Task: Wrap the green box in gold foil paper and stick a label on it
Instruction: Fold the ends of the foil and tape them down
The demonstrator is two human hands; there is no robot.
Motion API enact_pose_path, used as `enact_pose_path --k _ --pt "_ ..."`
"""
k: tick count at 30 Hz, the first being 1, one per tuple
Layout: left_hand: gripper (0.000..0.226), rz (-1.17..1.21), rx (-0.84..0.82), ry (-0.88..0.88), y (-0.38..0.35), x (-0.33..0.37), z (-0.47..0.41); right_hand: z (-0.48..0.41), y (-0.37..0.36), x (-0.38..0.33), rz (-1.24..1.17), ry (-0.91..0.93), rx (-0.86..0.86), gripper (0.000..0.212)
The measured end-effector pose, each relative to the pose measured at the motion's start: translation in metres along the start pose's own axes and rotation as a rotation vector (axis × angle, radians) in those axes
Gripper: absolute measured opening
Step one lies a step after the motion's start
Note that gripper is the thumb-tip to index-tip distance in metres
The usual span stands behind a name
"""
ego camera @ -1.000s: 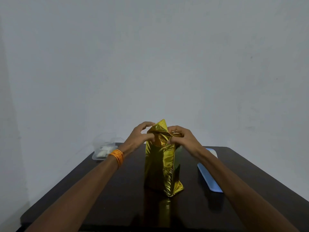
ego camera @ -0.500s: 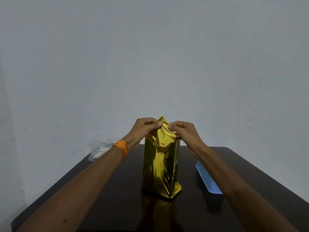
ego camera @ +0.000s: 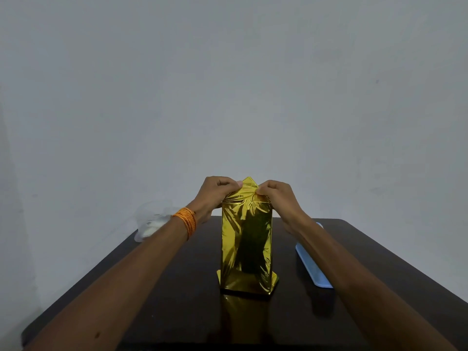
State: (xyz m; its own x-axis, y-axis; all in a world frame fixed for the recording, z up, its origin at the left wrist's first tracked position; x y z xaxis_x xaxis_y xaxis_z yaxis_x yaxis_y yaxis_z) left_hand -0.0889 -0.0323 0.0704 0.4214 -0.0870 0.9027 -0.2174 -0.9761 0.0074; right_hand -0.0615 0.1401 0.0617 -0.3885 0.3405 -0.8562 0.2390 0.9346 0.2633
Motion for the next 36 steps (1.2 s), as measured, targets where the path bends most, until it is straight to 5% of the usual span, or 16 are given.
enact_pose_path --k 11,27,36 --pt "0.023 -0.049 -0.011 0.029 -0.010 0.001 -0.004 0.001 0.003 0.005 -0.087 0.003 -0.121 0.016" --pt "0.015 0.002 0.143 -0.058 -0.010 -0.007 0.004 0.003 0.008 0.008 -0.090 -0.009 0.021 0.014" --pt "0.046 -0.270 0.349 -0.376 -0.020 0.046 0.030 0.009 0.020 0.005 -0.035 0.021 0.044 0.015"
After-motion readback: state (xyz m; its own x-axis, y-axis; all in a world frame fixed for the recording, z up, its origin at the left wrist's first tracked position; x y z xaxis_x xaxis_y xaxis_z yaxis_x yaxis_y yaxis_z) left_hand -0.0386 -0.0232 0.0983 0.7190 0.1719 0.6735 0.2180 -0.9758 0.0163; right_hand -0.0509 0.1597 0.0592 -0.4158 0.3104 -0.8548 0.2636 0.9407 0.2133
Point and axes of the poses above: each hand's wrist, its own z-axis away from the middle knuckle, its own y-axis out of the back of the hand, x = y × z, the point moved 8 cm from there along -z, towards the middle knuckle, and after that the axes turned 10 degrees about z, right-handed, at the moved point
